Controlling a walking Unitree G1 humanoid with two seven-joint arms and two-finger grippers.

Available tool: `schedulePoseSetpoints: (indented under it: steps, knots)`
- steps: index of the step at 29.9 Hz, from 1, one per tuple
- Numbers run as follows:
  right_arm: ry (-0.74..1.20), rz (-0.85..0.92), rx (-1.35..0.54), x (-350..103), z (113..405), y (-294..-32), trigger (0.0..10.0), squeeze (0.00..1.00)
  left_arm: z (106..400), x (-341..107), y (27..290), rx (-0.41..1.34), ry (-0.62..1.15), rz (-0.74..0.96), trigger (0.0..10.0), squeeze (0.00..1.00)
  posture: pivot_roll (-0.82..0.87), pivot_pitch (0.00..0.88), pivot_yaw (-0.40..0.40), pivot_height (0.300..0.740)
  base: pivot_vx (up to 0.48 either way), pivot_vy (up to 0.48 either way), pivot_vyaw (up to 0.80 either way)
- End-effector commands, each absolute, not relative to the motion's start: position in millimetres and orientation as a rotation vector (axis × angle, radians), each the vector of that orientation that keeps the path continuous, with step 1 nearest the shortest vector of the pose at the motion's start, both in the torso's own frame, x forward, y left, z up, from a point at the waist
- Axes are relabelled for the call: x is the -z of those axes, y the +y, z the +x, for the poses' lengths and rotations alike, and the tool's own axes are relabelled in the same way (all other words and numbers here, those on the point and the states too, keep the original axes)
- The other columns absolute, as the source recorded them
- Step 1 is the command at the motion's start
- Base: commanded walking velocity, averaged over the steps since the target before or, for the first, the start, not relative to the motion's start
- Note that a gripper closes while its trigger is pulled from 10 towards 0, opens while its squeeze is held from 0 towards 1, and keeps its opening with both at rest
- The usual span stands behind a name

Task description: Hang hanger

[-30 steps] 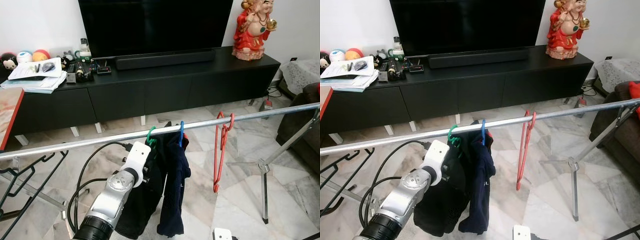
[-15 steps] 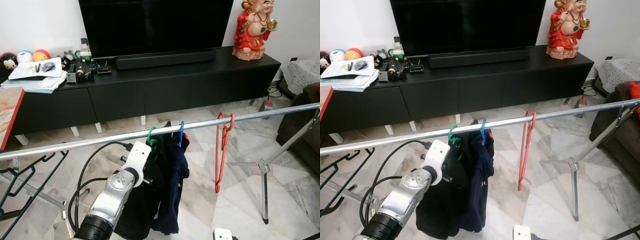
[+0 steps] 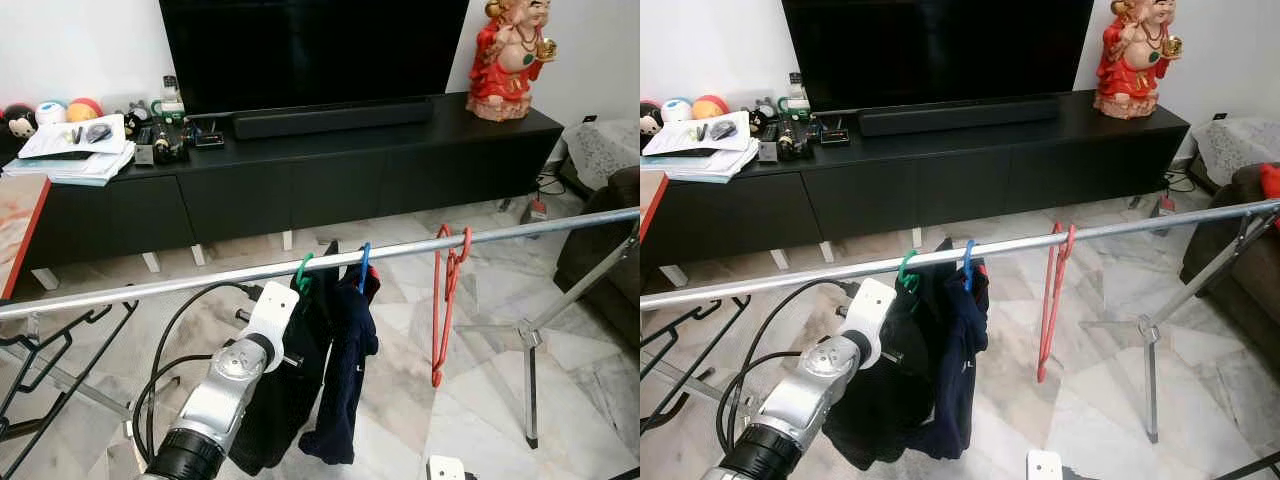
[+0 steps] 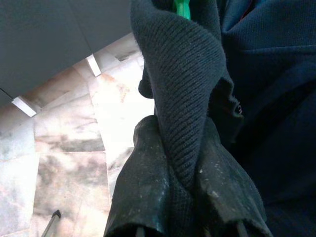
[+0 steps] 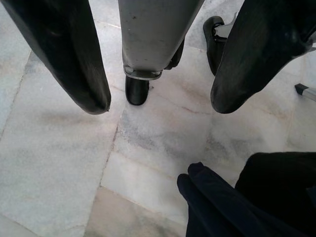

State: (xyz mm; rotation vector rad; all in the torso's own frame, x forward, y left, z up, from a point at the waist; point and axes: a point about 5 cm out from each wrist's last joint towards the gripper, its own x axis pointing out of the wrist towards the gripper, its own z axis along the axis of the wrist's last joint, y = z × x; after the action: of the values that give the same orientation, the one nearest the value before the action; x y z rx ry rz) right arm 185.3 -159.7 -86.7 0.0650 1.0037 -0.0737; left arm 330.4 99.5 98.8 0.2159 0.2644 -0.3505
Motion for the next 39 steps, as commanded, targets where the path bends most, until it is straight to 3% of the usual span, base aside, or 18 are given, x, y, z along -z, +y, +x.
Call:
schedulePoseSetpoints:
  steps: [1,16,32,39]
  knots:
    - [1.017,0.053,0.065,87.6,183.6,-160.0,10.0,0.00,332.1,-102.5,97.4,0.348,0.237,0.230,0.0,0.00,0.05,0.034,0.033,0.740,0.000,0.000,0.00]
    - [1.018,0.056,0.067,88.3,182.3,-159.0,10.0,0.00,323.0,-119.1,135.8,0.206,0.094,0.159,0.0,0.00,0.05,0.011,0.047,0.740,0.000,0.000,0.00]
    - [1.016,0.047,0.060,88.1,182.5,-160.8,10.0,0.00,274.4,-108.8,166.5,0.232,0.002,0.174,0.0,0.00,0.06,0.002,0.037,0.740,0.000,0.000,0.00]
    - [1.015,0.048,0.063,87.6,183.4,-161.4,10.0,0.00,256.4,-76.4,188.2,0.270,0.101,0.275,0.0,0.00,0.06,0.024,0.032,0.740,0.000,0.000,0.00]
